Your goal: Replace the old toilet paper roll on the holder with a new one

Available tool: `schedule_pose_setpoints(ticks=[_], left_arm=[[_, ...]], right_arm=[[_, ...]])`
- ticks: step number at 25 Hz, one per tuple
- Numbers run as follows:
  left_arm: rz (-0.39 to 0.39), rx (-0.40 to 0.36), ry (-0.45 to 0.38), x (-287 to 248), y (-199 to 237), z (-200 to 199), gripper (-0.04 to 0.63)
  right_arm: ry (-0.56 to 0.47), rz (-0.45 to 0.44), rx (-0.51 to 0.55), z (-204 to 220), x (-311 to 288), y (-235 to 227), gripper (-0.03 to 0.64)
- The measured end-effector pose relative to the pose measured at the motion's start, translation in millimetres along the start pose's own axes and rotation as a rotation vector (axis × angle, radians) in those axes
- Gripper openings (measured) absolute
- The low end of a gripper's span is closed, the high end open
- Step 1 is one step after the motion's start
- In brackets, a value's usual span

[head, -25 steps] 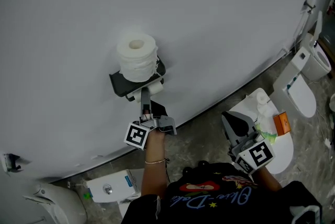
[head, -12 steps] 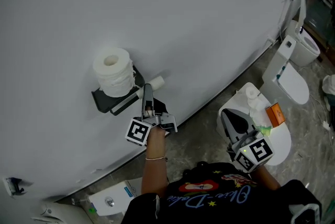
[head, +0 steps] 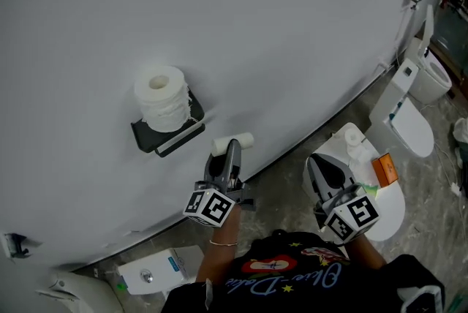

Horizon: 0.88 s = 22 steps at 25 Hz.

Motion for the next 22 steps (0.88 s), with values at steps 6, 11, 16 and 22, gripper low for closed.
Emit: schedule_pose_setpoints(ticks=[6, 11, 16, 22], left_arm=[[-0.167, -0.507, 0.14, 70, 5, -23, 0.181], [-0.246, -0.667, 0.174, 107, 6, -34, 0.183], [-0.286, -0.653, 0.159, 126, 12, -41, 0.183], [-0.34, -0.657, 0.13, 136, 18, -50, 0.187]], right_arm=[[0.026, -0.123, -0.084, 18, -26, 26, 0.014], [0.058, -0.215, -0.103, 29, -49, 53, 0.014], [0.095, -0.268, -0.108, 40, -61, 72, 0.014], [0.101, -0.297, -0.107, 42, -66, 78, 0.014]])
Point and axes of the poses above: the fingertips, and each gripper's own axes: x backward along the fingers, y to its left, z out of its underside, the point moved 2 cm from there along x, backward along the fingers, and after that the axes turned 13 degrees about -x, right-handed, at the moved point
